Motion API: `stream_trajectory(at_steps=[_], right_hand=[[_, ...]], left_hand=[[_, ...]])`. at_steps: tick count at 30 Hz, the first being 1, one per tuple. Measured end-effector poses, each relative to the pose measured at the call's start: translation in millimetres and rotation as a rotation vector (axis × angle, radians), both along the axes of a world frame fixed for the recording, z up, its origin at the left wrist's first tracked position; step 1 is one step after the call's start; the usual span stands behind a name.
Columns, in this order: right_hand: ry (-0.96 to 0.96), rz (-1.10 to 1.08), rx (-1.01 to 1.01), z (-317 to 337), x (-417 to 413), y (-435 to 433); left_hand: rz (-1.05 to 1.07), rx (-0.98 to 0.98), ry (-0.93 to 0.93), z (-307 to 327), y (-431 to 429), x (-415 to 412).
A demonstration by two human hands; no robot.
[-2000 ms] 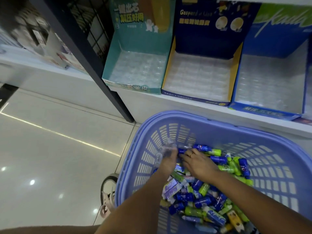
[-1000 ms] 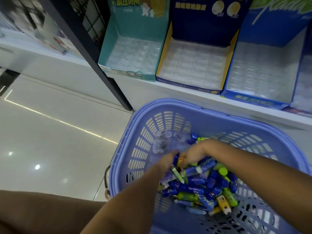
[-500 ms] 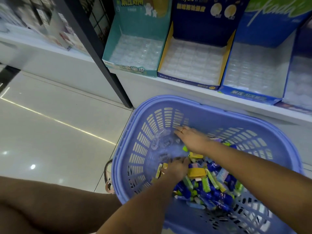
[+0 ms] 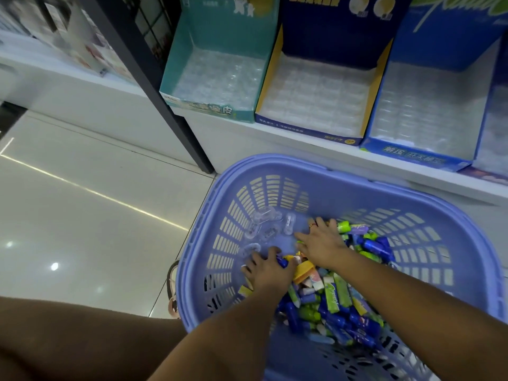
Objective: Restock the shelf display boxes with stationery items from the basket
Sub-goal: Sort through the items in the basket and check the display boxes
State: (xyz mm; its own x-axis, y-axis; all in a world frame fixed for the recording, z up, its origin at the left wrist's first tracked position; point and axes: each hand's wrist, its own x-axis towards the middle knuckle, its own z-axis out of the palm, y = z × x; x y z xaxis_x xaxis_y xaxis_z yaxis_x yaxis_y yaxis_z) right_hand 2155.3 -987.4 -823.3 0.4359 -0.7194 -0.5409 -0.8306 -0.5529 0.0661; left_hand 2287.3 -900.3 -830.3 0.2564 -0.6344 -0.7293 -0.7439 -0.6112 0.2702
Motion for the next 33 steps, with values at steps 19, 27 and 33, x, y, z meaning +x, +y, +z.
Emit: stream_trajectory(at_steps=[19, 27, 33], right_hand=[[-0.293, -0.489, 0.047, 1.2, 9.4, 42.3], [-0.374, -0.350, 0.038, 8.1, 15.5, 9.2], [-0.245, -0.207, -0.033, -7.6, 35.9, -6.3]], left_hand=[[-0.163, -0.084, 0.049, 31.0, -20.6, 12.7], [-0.157, -0.092, -0.190, 28.3, -32.6, 43.5], [-0.141, -0.056, -0.242, 15.6, -23.2, 42.7]])
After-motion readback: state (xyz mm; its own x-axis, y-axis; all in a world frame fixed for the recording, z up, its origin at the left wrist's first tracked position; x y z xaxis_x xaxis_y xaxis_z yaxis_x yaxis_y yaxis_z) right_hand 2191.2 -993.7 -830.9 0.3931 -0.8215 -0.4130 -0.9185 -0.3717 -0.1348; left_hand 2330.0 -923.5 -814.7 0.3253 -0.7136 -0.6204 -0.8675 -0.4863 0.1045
